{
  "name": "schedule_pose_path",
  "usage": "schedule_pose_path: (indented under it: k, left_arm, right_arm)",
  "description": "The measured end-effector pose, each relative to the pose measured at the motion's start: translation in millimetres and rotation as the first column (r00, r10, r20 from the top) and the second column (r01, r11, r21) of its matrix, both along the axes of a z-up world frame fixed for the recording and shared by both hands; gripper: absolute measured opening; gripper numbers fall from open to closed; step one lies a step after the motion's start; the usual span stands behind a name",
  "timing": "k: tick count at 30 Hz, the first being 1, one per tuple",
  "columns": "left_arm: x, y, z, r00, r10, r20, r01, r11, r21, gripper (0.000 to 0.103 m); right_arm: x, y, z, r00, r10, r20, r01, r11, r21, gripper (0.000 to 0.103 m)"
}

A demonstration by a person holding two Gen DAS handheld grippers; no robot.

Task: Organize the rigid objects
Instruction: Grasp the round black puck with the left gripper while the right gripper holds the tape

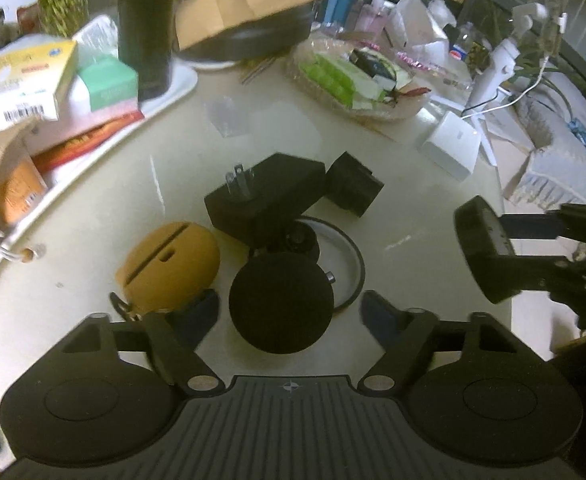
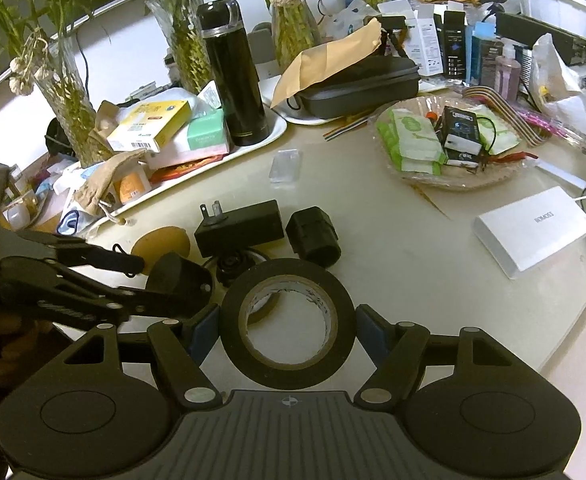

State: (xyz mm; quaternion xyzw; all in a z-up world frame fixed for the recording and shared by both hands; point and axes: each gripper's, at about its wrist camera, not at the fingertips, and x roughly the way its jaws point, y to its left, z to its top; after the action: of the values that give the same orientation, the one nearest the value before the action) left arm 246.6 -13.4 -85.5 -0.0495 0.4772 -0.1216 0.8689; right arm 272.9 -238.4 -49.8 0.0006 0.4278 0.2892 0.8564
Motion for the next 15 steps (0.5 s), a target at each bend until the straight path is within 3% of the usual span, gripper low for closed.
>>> schedule_pose_path:
  k: [4,15]
  left_arm:
    - [4.1,0.8,-4.7,0.999,0.027,-0.018,-0.028,1.000,-0.006,0.058]
    - [-6.5,4.9,9.6,0.998,0.058,0.032,-0.057,0.998,-0.014,0.056]
  right_arm:
    - [-3.1,-1.4,2.1,1.000,-0.003,0.005,0.003,1.000,0.003,0.075]
    - [-10.7,-5.6,10.1,1.000,-0.018,0.010,0.018,1.000,0.015,0.075]
